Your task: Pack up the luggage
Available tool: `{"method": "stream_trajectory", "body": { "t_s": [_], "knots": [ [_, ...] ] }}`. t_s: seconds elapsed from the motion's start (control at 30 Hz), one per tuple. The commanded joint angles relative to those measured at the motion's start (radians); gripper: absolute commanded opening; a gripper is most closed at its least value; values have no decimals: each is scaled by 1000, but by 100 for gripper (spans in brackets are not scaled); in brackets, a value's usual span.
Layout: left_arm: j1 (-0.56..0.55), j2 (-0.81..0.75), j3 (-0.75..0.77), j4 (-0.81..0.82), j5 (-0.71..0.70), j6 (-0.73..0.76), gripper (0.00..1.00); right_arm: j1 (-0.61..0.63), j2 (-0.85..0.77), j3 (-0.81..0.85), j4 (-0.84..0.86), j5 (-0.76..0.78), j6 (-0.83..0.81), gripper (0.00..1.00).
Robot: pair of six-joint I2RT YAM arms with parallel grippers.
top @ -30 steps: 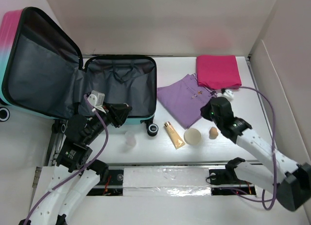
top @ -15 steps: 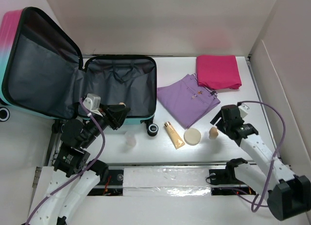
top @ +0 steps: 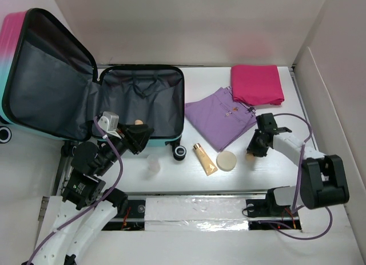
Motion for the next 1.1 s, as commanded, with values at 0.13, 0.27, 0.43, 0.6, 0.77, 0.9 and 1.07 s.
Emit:
{"method": "stream_trajectory", "body": {
  "t_s": [0.13, 0.27, 0.43, 0.6, 0.77, 0.9, 1.07],
  "knots": [
    [-7, -10, 42, 28, -12, 8, 32, 4, 51, 90, -14, -73, -70, 18],
    [-7, -2, 42, 29, -9, 8, 32, 4, -73, 136, 30, -160, -46, 20],
    [-7, 0, 37, 35, -6, 4, 32, 178, -92, 227, 200, -309, 48, 20],
    [-7, 6, 32, 37, -21, 1, 35, 422, 129, 481, 493, -343, 166, 20],
    [-7, 24, 32, 20, -93, -11, 49, 555, 505, 884, 585, -375, 201, 30],
    [-7, 52, 34, 0, -162, -28, 52, 546, 567, 1017, 594, -453, 158, 83],
    [15, 101, 25, 34, -109, -39, 69, 470, 306, 593, 816, -399, 99, 78]
  ]
}}
